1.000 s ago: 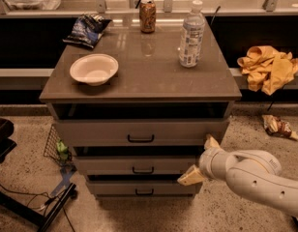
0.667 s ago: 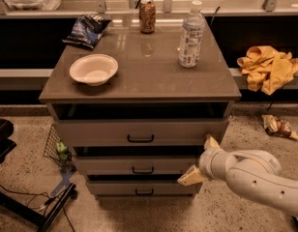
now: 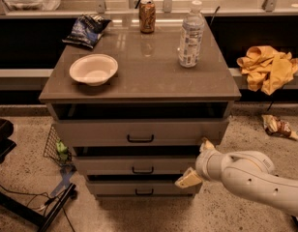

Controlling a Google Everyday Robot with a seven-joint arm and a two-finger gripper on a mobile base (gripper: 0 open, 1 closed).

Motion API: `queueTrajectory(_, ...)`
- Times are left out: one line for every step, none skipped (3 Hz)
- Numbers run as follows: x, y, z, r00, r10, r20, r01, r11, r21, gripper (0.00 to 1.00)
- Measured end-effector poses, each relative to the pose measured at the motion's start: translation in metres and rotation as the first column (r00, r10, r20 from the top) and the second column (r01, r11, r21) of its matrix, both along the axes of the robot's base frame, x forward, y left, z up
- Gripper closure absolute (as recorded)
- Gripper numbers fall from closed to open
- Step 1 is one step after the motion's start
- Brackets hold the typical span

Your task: Open bottom drawer

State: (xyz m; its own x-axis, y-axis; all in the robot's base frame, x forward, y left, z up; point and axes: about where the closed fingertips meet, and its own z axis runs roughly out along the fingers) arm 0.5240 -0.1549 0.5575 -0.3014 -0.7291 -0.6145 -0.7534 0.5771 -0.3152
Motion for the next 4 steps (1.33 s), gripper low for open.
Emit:
queueTrajectory(-0.01,-0.004,-0.015,0.9996,0.028,0.003,-0.028,1.0,-0.006,0.0)
queueTrajectory(-0.029,-0.003,-0.059,0.9978,0.05,-0.044,-0.045,0.994,0.101,0.0)
queueTrajectory(-0.021,-0.044,-0.063,0.9985,-0.011,-0.053,0.023,0.972,0.235,0.0)
queueTrajectory(-0.028,-0.106,-0.065,0.9979,-0.054,-0.035,0.06,0.977,0.204,0.0)
